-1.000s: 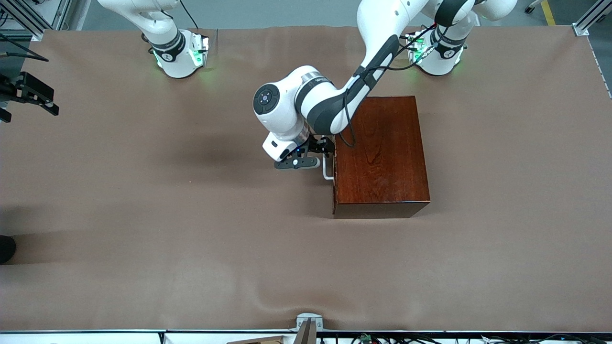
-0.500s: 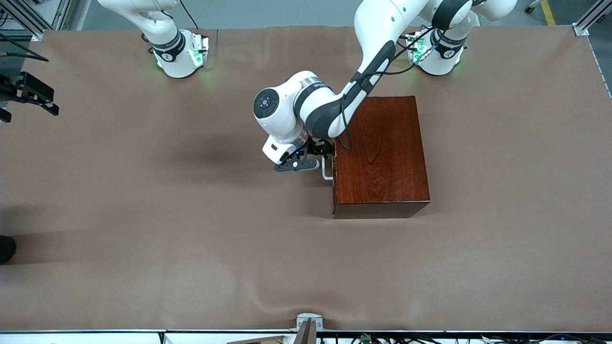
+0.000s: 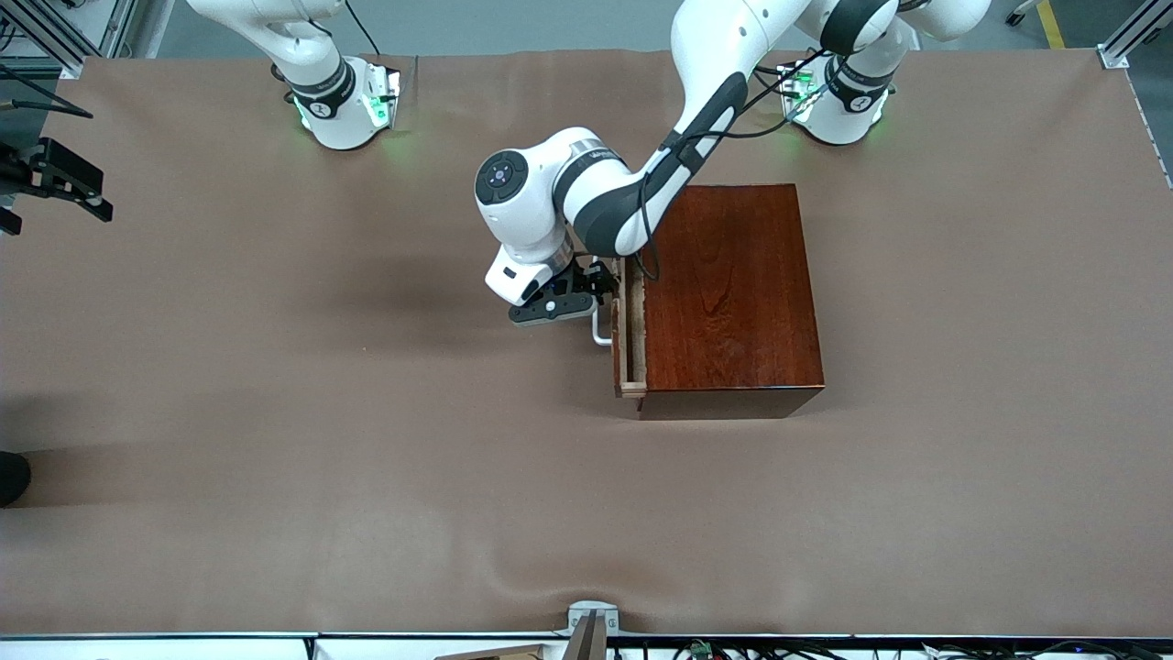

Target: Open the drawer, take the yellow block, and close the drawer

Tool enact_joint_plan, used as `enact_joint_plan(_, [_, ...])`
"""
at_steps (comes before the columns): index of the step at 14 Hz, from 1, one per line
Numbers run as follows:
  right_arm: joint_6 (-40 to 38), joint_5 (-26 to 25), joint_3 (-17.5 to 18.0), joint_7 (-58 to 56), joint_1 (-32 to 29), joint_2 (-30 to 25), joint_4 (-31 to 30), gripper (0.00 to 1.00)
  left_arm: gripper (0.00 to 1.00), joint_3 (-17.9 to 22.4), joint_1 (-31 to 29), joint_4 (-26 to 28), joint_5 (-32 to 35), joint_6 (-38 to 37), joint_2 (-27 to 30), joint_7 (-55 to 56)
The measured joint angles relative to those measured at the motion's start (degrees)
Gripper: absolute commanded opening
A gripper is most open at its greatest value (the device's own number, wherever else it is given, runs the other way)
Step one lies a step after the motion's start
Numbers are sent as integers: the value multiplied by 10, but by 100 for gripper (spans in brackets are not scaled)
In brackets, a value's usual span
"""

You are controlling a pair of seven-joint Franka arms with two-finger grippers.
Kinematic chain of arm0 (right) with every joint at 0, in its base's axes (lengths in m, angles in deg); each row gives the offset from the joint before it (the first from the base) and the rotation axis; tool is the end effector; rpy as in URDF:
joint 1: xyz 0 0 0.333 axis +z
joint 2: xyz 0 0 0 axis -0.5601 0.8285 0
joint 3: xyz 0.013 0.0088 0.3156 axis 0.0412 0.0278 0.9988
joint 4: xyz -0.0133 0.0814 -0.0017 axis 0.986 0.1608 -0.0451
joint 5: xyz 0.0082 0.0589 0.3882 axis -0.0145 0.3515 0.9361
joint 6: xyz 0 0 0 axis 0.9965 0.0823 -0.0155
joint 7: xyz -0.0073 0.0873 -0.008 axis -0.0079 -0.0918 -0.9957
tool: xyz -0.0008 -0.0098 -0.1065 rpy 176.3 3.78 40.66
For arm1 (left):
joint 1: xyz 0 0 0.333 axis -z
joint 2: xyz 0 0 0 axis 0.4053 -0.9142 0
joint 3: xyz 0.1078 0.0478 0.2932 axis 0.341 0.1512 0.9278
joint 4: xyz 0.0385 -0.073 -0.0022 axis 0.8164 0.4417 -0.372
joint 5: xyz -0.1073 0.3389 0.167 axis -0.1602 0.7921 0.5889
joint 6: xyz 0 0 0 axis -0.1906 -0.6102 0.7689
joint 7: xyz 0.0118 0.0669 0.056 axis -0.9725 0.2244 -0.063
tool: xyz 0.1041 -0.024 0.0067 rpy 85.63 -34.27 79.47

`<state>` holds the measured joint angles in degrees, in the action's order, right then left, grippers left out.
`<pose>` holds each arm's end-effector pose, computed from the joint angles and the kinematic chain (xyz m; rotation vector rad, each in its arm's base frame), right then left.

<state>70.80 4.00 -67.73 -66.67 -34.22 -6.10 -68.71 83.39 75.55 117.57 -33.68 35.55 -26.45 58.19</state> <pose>0.5292 -0.0272 0.6660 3.1140 0.2714 0.0368 0.4614 -0.5967 0.2894 -2.9802 -0.1606 -0.1164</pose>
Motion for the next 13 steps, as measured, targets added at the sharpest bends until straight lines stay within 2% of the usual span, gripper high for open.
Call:
enact_joint_plan(5, [0,0,-1,0,0,0,0,100,100,-3,5,-1,-12,60,-4,43])
enact_joint_plan(13, [0,0,-1,0,0,0,0,100,100,-2,10,-11,-25,85,-11,50])
